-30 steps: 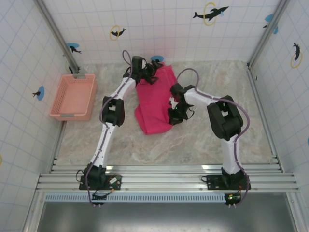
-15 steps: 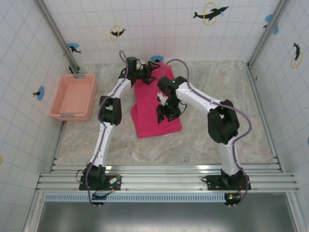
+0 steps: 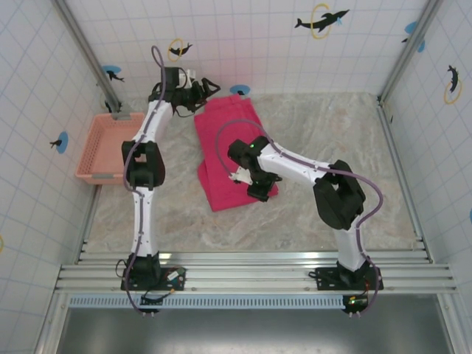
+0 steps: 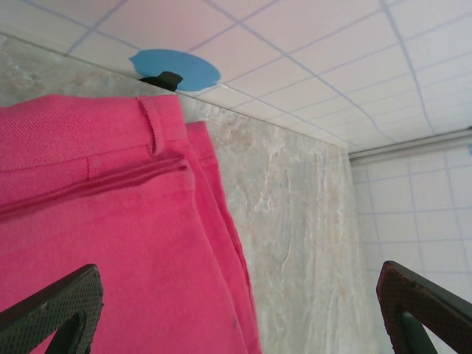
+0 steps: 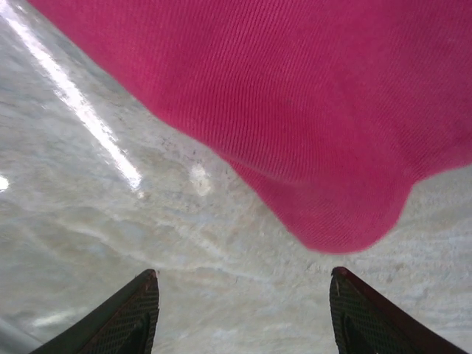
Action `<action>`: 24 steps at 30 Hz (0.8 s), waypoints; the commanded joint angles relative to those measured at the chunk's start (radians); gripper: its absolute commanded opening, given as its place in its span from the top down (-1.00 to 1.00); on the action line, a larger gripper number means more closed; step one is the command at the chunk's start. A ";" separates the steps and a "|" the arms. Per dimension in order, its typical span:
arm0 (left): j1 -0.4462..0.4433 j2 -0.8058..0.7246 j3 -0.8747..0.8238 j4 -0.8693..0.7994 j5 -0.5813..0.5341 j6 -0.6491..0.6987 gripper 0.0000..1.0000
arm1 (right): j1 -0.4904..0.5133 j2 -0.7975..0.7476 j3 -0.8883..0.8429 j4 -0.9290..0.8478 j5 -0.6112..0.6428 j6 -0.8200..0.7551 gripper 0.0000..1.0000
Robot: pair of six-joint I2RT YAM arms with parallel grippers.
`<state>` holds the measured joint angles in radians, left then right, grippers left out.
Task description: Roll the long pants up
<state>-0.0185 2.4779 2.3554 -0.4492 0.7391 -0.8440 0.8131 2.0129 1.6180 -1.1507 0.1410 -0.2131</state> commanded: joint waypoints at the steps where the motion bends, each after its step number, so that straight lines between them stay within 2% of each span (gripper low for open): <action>1: -0.032 -0.228 -0.148 -0.206 -0.157 0.217 -0.95 | 0.014 -0.074 -0.099 0.186 0.071 -0.121 -0.27; 6: -0.042 -0.550 -0.556 -0.234 -0.414 0.332 -0.95 | 0.035 -0.108 -0.247 0.334 0.042 -0.154 -0.27; 9: -0.065 -0.705 -0.766 -0.245 -0.558 0.391 -0.95 | 0.059 -0.106 -0.277 0.391 0.092 -0.176 -0.27; 12: -0.088 -0.797 -0.917 -0.251 -0.587 0.423 -0.95 | 0.081 -0.089 -0.273 0.421 0.145 -0.201 -0.22; 16: -0.103 -0.875 -1.051 -0.268 -0.633 0.437 -0.95 | 0.132 -0.157 -0.318 0.514 0.194 -0.255 -0.23; 21: -0.102 -0.947 -1.136 -0.254 -0.663 0.420 -0.95 | 0.122 -0.103 -0.297 0.505 0.160 -0.259 -0.23; 24: -0.103 -0.955 -1.151 -0.251 -0.633 0.414 -0.95 | 0.117 -0.055 -0.278 0.496 0.139 -0.244 -0.21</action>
<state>-0.1234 1.5654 1.2125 -0.7090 0.1169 -0.4442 0.9375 1.9148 1.3132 -0.6651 0.2871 -0.4534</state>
